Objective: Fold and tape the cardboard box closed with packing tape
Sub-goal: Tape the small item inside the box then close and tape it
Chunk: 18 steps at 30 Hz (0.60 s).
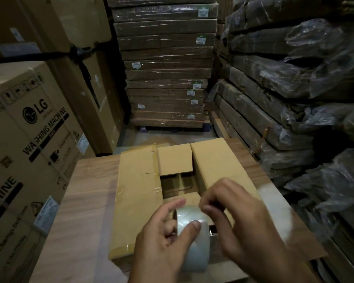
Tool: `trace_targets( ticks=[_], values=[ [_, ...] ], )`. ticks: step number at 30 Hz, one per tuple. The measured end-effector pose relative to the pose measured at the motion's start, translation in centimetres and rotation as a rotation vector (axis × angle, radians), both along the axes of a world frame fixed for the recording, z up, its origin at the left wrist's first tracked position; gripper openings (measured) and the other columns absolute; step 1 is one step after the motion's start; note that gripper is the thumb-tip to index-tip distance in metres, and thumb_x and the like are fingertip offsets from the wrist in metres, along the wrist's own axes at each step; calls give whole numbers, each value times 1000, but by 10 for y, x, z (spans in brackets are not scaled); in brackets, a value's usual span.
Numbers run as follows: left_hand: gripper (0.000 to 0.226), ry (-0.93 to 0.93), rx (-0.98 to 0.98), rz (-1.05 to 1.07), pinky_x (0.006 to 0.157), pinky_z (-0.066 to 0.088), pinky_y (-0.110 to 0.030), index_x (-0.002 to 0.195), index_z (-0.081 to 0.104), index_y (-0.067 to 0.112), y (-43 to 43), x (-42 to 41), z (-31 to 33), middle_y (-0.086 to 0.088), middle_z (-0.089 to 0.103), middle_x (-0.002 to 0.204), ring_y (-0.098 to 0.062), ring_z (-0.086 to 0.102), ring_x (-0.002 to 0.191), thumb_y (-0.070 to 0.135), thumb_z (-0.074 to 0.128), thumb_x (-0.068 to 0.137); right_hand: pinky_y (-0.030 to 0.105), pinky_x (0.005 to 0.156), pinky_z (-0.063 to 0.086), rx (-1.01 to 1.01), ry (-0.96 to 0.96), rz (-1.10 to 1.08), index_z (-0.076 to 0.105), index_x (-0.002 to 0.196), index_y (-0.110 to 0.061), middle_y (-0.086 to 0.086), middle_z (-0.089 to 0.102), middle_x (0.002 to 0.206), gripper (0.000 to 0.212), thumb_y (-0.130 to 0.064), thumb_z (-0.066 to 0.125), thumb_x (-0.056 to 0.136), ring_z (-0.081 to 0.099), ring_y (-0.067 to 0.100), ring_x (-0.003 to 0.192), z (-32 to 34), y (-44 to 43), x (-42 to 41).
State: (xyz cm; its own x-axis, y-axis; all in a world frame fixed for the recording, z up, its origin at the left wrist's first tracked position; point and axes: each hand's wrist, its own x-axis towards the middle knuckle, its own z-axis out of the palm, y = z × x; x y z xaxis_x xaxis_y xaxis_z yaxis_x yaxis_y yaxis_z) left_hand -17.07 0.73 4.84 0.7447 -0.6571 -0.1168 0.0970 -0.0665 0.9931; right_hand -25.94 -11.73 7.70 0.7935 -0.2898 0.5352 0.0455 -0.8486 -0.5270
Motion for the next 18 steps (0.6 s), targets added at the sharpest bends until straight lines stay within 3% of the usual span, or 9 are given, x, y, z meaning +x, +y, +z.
trace_targets(
  ticks=[3,8,12,14,18],
  values=[
    [55,-27,-24,-28,65,49,-28,105,66,46,4,0,4,-8,73,76,-22,66,68,51,75,51,16,68,42,64,99,10,61,80,-23,-14,55,82,6,-18,60,83,53,5,81,23,-10,10],
    [58,-92,-92,15,63,49,-29,99,70,45,4,8,15,-2,70,71,-18,58,58,33,96,49,11,71,40,-1,217,75,69,79,-25,-12,59,89,8,-18,69,83,54,4,87,62,-21,23],
    [50,-279,-46,163,53,46,-22,98,69,49,7,17,26,11,60,86,-10,55,47,41,78,50,10,65,41,-39,233,147,71,79,-22,-12,66,75,9,-15,68,84,59,2,74,74,-23,35],
    [52,-363,-35,200,51,49,-15,103,66,51,10,21,30,18,55,99,-8,62,55,44,74,52,7,64,40,-1,223,162,72,81,-22,-13,67,74,8,-16,69,85,60,0,73,80,-22,40],
    [67,-528,-21,260,55,56,-20,120,55,46,10,18,32,23,49,117,-7,62,90,47,74,56,7,63,42,73,218,177,71,80,-28,-15,66,72,9,-20,70,85,61,-4,74,91,-21,52]
  ],
)
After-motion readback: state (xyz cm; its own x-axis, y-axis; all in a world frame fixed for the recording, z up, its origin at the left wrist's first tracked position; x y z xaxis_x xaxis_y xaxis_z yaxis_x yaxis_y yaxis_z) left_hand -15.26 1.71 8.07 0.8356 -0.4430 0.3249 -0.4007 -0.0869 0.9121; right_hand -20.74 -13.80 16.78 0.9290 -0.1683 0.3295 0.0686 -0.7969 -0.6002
